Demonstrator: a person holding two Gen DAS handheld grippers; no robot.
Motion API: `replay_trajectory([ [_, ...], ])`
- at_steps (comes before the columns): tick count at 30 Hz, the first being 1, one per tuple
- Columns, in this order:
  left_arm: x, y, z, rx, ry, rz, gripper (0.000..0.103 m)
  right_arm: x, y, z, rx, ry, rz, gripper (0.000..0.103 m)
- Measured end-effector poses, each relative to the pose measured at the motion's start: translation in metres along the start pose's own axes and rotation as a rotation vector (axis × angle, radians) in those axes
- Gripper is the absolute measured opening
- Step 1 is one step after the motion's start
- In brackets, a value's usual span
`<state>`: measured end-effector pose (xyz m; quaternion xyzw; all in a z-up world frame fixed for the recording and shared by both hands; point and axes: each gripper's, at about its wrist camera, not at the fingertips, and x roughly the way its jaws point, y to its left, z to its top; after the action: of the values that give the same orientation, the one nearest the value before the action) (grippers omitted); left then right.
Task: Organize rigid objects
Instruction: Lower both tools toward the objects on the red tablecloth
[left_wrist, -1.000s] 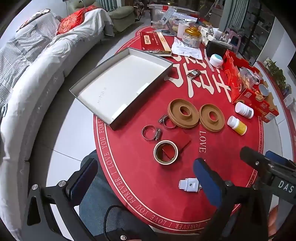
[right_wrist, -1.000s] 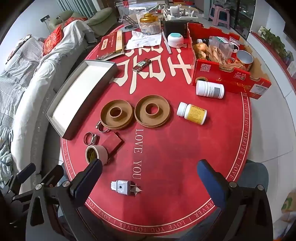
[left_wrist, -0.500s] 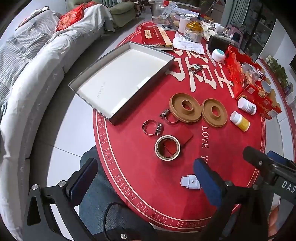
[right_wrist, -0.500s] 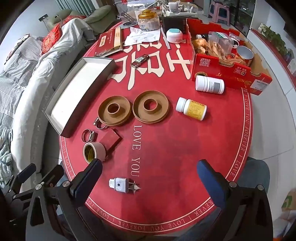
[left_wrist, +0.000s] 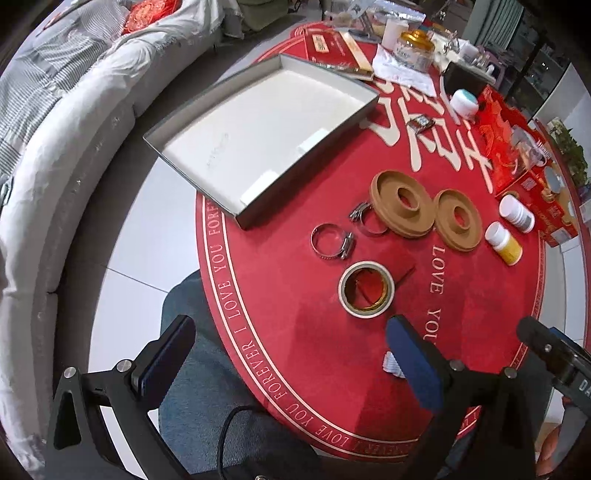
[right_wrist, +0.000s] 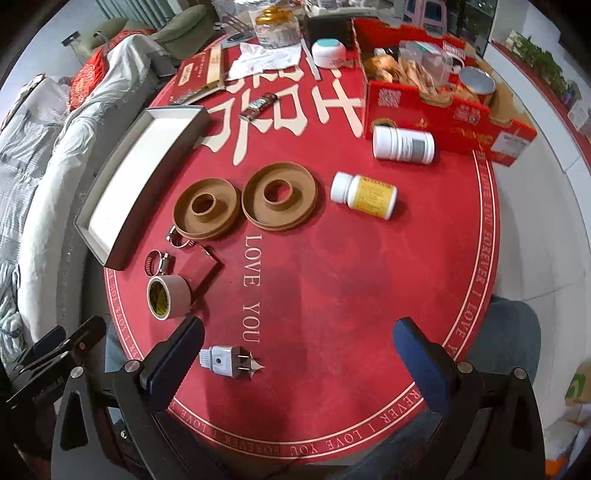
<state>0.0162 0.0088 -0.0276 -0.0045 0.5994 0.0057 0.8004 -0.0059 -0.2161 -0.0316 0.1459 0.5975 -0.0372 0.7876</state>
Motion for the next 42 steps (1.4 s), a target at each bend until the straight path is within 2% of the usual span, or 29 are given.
replay_trajectory([
  [6, 0.01, -0.017, 0.004, 0.052, 0.001, -0.006, 0.103, 0.005, -0.002, -0.003, 0.007, 0.018, 0.003, 0.103],
  [13, 0.033, -0.041, 0.024, 0.082, -0.024, -0.027, 0.103, 0.011, -0.004, -0.005, 0.01, 0.036, 0.004, 0.103],
  [16, 0.054, -0.047, 0.03, 0.091, -0.016, 0.002, 0.103, 0.014, -0.003, -0.006, 0.009, 0.046, 0.002, 0.103],
  [18, 0.068, -0.042, 0.03, 0.098, 0.015, 0.067, 0.103, 0.014, -0.003, -0.007, 0.007, 0.047, -0.001, 0.103],
  [22, 0.072, -0.012, 0.02, 0.079, 0.052, 0.104, 0.103, 0.013, -0.006, -0.008, 0.013, 0.045, -0.001, 0.103],
  [24, 0.068, 0.002, 0.018, 0.062, 0.052, 0.097, 0.103, 0.016, -0.008, -0.007, 0.019, 0.048, 0.002, 0.103],
  [27, 0.06, 0.016, 0.018, 0.037, 0.047, 0.048, 0.103, 0.023, -0.007, -0.008, 0.025, 0.068, 0.01, 0.103],
  [32, 0.052, 0.024, 0.018, -0.004, 0.047, 0.043, 0.103, 0.029, 0.0, -0.013, -0.002, 0.09, 0.017, 0.103],
  [42, 0.049, 0.006, 0.006, 0.041, 0.045, 0.054, 0.103, 0.033, 0.001, -0.018, 0.002, 0.103, 0.013, 0.103],
])
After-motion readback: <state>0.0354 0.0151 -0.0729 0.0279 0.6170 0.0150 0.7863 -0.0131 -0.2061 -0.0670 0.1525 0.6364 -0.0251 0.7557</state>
